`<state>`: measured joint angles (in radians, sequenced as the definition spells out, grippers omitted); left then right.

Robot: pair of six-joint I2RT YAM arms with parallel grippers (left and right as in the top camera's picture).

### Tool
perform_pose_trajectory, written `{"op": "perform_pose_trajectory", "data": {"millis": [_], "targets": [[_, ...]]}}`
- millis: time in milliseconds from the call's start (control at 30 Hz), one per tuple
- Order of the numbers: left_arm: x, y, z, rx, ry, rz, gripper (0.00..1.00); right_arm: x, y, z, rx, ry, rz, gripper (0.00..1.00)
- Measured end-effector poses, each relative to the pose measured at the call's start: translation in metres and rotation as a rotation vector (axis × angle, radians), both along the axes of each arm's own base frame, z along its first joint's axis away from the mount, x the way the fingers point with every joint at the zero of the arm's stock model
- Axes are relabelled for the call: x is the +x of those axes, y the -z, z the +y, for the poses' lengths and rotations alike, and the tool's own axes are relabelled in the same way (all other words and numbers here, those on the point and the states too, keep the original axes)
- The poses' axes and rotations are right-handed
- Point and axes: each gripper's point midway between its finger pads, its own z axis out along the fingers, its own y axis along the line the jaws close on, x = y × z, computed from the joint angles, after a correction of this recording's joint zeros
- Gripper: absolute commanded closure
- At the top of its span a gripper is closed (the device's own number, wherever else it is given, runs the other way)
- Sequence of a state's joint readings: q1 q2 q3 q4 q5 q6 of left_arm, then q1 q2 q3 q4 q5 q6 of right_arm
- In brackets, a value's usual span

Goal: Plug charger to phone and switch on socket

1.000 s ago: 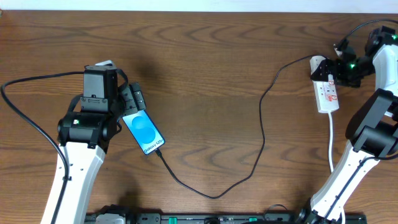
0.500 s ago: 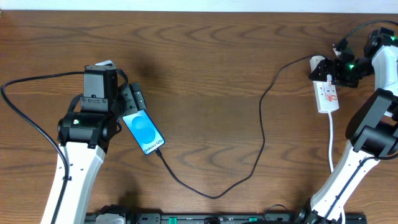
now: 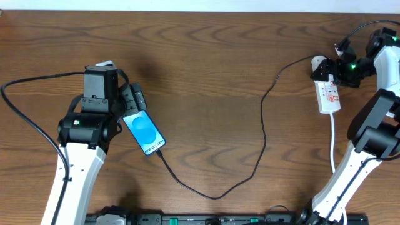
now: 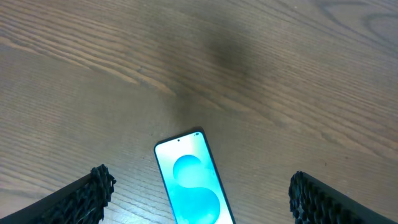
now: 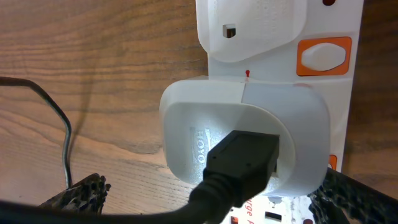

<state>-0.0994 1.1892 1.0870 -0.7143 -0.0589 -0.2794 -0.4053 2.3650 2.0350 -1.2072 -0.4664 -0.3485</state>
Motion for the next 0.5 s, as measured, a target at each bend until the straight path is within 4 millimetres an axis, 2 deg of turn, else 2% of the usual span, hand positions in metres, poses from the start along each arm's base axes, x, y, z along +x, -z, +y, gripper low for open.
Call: {"op": "perform_pose_trajectory", "data": {"millis": [500], "targets": [[0.0000,0.0000,0.0000,0.000,0.000,0.000,0.07,-0.0003,-0.0002,0.0004,0.009,0.024,0.011,0.01]]}}
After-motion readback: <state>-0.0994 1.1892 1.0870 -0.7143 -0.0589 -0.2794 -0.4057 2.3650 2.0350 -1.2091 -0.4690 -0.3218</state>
